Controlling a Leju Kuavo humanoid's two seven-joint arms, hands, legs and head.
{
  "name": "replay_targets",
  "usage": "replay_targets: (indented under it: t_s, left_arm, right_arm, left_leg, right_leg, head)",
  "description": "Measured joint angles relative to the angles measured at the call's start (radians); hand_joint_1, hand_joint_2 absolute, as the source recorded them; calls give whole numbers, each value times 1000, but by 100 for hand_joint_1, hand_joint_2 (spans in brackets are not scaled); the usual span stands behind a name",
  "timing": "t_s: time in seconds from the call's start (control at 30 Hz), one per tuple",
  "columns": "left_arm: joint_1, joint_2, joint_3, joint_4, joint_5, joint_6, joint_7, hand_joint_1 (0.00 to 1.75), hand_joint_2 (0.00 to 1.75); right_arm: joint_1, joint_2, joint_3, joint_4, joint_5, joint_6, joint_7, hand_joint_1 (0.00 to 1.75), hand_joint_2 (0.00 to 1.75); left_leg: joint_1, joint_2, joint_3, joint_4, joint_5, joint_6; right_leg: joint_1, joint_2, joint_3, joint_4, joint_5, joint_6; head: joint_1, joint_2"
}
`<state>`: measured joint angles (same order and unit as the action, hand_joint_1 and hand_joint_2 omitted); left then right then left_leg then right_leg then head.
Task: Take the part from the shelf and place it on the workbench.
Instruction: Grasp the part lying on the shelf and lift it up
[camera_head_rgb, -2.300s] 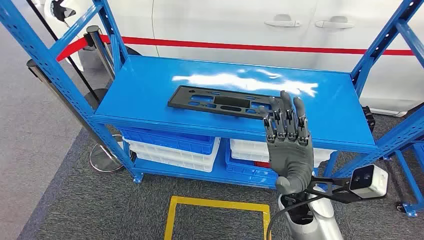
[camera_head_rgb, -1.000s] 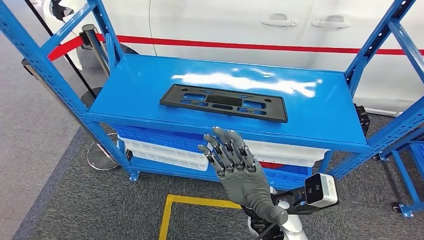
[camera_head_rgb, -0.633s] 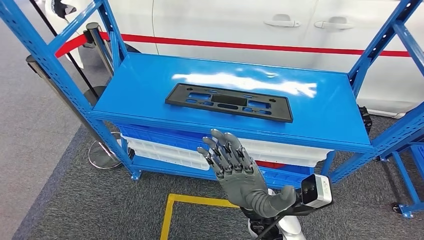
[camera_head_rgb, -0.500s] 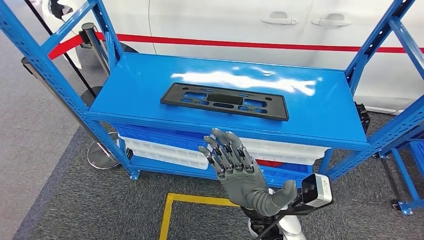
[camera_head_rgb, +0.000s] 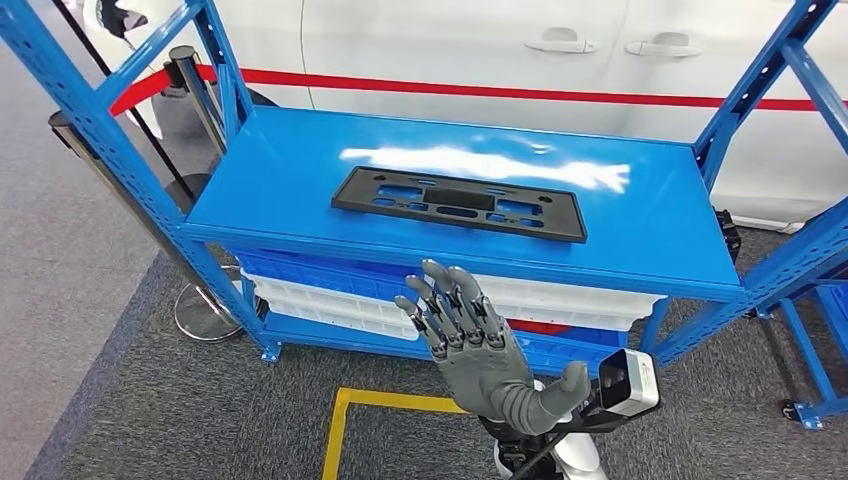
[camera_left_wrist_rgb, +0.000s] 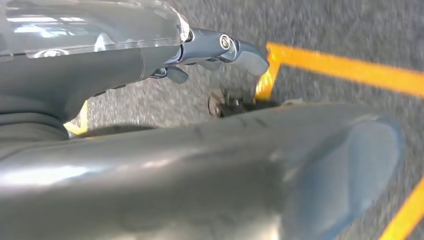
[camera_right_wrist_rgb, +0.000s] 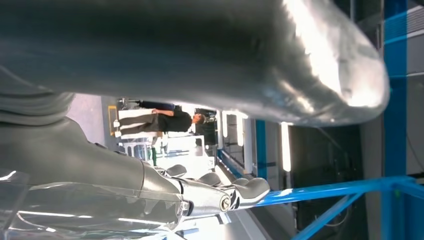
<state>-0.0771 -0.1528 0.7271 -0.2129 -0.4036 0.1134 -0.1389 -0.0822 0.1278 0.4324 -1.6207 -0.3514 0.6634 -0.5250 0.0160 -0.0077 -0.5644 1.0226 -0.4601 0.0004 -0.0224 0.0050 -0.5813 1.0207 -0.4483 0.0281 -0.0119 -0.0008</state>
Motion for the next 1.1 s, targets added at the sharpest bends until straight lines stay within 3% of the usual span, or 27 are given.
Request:
replay_targets:
  t_s: [0.07,0.17,0.2,0.23,0.27,0.37,0.43,0.57,0.63,0.7,0.73,0.77,0.8,0.83,0.9,0.93,1.03,1.1]
  left_arm:
    - [0,0,0,0,-3,-2,0,0,0]
    - [0,0,0,0,-6,-9,0,0,0]
    - [0,0,0,0,-6,-10,0,0,0]
    - [1,0,0,0,-6,-10,0,0,0]
    - [1,0,0,0,-7,-11,0,0,0]
    - [1,-2,0,1,-7,-12,0,0,0]
    - [0,-4,0,2,-7,-14,0,0,0]
    - [-3,-3,0,3,-8,-14,0,0,0]
    - [-4,-3,0,3,-9,-14,0,0,0]
    - [-2,-3,0,3,-11,-15,2,0,0]
    - [-1,-3,0,3,-12,-15,2,0,0]
    - [1,-3,0,3,-13,-15,3,0,0]
    - [1,-2,0,3,-13,-15,4,0,0]
    - [2,-2,0,3,-13,-15,4,0,0]
    - [0,-2,0,3,-13,-15,5,0,0]
    - [0,-2,0,4,-13,-15,5,0,0]
    - [1,-1,0,4,-14,-14,5,0,0]
    - [1,-1,0,4,-14,-14,5,0,0]
  right_arm:
    - [4,0,-2,-1,2,0,-1,0,0]
    - [13,0,-5,-3,7,1,-2,0,0]
    - [17,-1,-6,-3,8,2,-2,0,0]
    - [21,-1,-7,-3,9,2,-3,0,0]
    - [23,-1,-9,-3,10,2,-3,0,0]
    - [24,-1,-11,-4,13,2,-3,0,0]
    - [25,-1,-11,-5,15,2,-3,0,0]
    - [30,-1,-12,-11,18,3,-2,0,0]
    - [30,0,-13,-14,20,3,-1,0,0]
    - [31,0,-13,-14,22,3,0,0,0]
    - [31,0,-13,-14,23,3,0,0,0]
    - [31,0,-13,-14,23,3,0,0,0]
    - [31,0,-14,-14,23,3,0,0,0]
    - [31,0,-14,-14,23,3,0,0,0]
    - [31,0,-14,-14,23,2,1,0,0]
    - [31,0,-14,-14,24,2,1,0,0]
    - [30,0,-15,-14,25,-2,5,0,0]
    - [30,0,-15,-14,26,-3,11,0,0]
  left_leg:
    - [1,1,2,-6,6,16]
    - [-3,3,1,-9,7,30]
    - [-6,3,1,-9,7,31]
    - [-9,3,2,-9,6,33]
    - [-12,3,3,-8,5,35]
    - [-22,1,11,-8,-2,33]
    - [-24,2,11,-7,-7,25]
    - [-23,5,11,12,-26,4]
    - [-18,5,-35,108,-73,-7]
    - [-11,5,-111,241,-122,-17]
    - [-7,5,-136,276,-122,-21]
    - [-3,5,-142,271,-102,-25]
    - [1,6,-127,227,-63,-28]
    - [4,7,-99,157,-18,-29]
    - [4,8,-47,39,29,-25]
    - [2,8,-34,12,31,-18]
    - [0,4,-25,1,19,9]
    - [0,3,-13,-4,13,24]
  right_leg:
    - [-3,-2,-11,28,-20,9]
    - [-1,-3,-95,203,-110,12]
    - [0,-3,-124,257,-127,11]
    - [1,-3,-139,282,-125,9]
    - [3,-3,-134,267,-104,4]
    - [15,-5,-47,79,-8,-22]
    - [23,-7,-15,9,5,-33]
    - [16,-5,3,-13,3,-42]
    - [11,-6,14,-20,1,-47]
    - [10,-8,19,-20,-7,-49]
    - [10,-7,23,-19,-11,-48]
    - [8,-6,29,-19,-16,-45]
    - [6,-5,37,-18,-21,-41]
    - [5,-4,45,-17,-28,-36]
    - [6,-4,56,-14,-43,-23]
    - [8,-4,58,-13,-47,-16]
    - [7,-5,62,-3,-50,2]
    - [4,-5,39,51,-74,9]
  head:
    - [0,0]
    - [0,0]
    - [0,0]
    - [0,0]
    - [0,0]
    - [0,0]
    - [-1,0]
    - [-2,0]
    - [-4,0]
    - [-4,0]
    - [-5,0]
    - [-5,0]
    - [-5,0]
    - [-5,0]
    - [-5,0]
    - [-5,0]
    - [-4,0]
    - [-3,0]
